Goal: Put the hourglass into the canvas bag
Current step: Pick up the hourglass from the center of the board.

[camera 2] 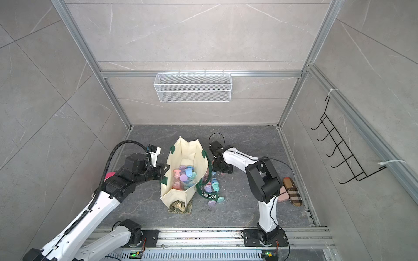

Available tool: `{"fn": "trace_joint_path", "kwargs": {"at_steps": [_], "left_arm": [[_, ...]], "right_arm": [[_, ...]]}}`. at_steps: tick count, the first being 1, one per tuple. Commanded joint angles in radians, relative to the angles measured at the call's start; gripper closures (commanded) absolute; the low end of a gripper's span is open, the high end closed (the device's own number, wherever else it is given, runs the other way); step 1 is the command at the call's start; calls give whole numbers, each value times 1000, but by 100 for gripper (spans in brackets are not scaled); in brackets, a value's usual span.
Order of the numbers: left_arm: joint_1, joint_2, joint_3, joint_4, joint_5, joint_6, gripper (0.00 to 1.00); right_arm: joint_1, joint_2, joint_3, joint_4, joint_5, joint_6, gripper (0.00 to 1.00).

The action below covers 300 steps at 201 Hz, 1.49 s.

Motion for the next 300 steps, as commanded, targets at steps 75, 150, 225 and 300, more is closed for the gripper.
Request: {"fn": "trace_joint_path", "kwargs": {"at_steps": [75,150,225,300], "left_arm": [[-4,-16,4,28,22,14,100],[-4,-14,4,29,21,15,100],[-5,-13,4,29,25,14,100],[-4,-10,4,28,21,16,100]], "right_arm": [[-17,137,168,-100,36,-110,26],[-32,175,135,-65,27,-115,32],[-43,242,200,-91,95,-198,28],[-43,284,220,-96,109,-247,47]]}}
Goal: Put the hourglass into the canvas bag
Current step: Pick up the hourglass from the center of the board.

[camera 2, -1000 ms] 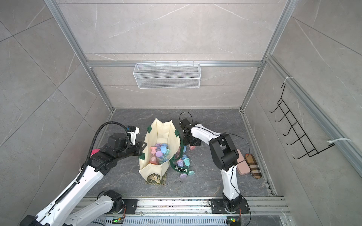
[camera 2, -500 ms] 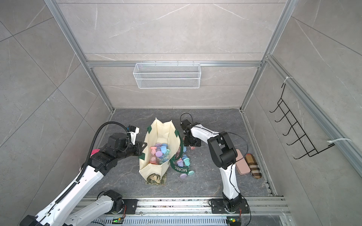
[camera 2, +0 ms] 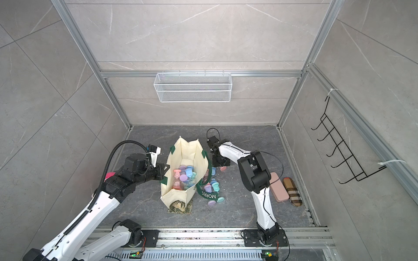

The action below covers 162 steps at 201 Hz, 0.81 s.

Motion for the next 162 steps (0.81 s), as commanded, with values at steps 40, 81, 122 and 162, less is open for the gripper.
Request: {"fn": "trace_joint_path", "kwargs": {"at_steps": [40,81,122,162], "left_arm": [[-5,-10,4,28,22,16,100],[-5,-12,4,28,24,15,100],[-4,-16,3,28,24,15,100],[-4,-18,3,28,25,14,100]], "right_arm": [[-6,43,-61,-15,39,6,58],[-8,-9,-108,-5,38,43,72],[-8,-129,-194,25,38,82,89],[-8,-318,-297,53,23,146,96]]}}
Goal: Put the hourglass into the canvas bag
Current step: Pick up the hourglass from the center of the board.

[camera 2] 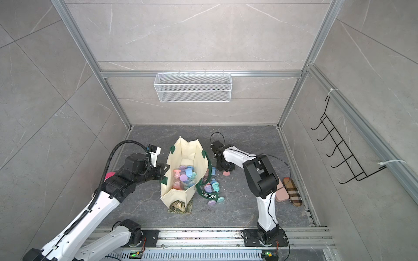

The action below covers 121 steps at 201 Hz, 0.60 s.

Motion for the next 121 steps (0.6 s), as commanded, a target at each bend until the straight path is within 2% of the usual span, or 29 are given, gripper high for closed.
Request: {"fn": "trace_joint_path", "kwargs": {"at_steps": [1,50,87,121], "left_arm": [[-3,-17,3,28,25,14,100],[-4,-23,2,28,23,14,100],[-3,-25,2,29,20,13,100],[-4,-23,2,28,19,14,100]], "right_arm": [[-4,-141,-47,-9,-1,62,96],[-3,-377,-122,-21,-27,118,98],[14,-531,-113,-46,-55,144,100],[88,-600,-43,-80,-34,160,100]]}}
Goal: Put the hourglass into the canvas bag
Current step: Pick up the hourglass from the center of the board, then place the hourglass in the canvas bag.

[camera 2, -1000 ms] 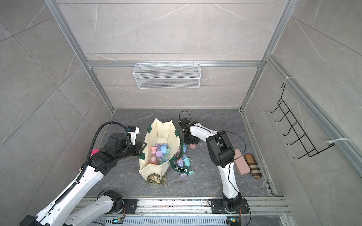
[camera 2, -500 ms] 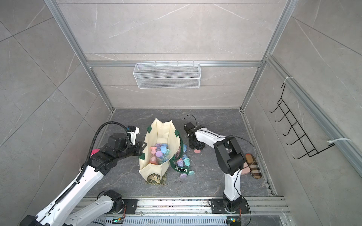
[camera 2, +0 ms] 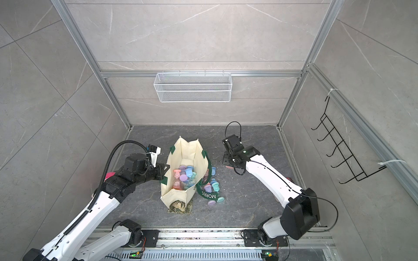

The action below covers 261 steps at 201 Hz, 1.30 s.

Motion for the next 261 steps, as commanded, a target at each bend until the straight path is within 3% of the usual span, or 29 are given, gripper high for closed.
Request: {"fn": "trace_joint_path", "kwargs": {"at_steps": [1,57,111,261], "left_arm": [[-4,-22,3,29,19,15,100],[-4,-18,0,36,17,13,100],[-5,-17,-5,45,14,14,100],[-5,-26,-5,43,2,17,100]], "right_arm": [[58,-41,65,-49,12,29,100],[270,11,293,-123,137,32,100],[417,92,428,-102,163,33,100],[468,273,491,-67,93,53,100]]}}
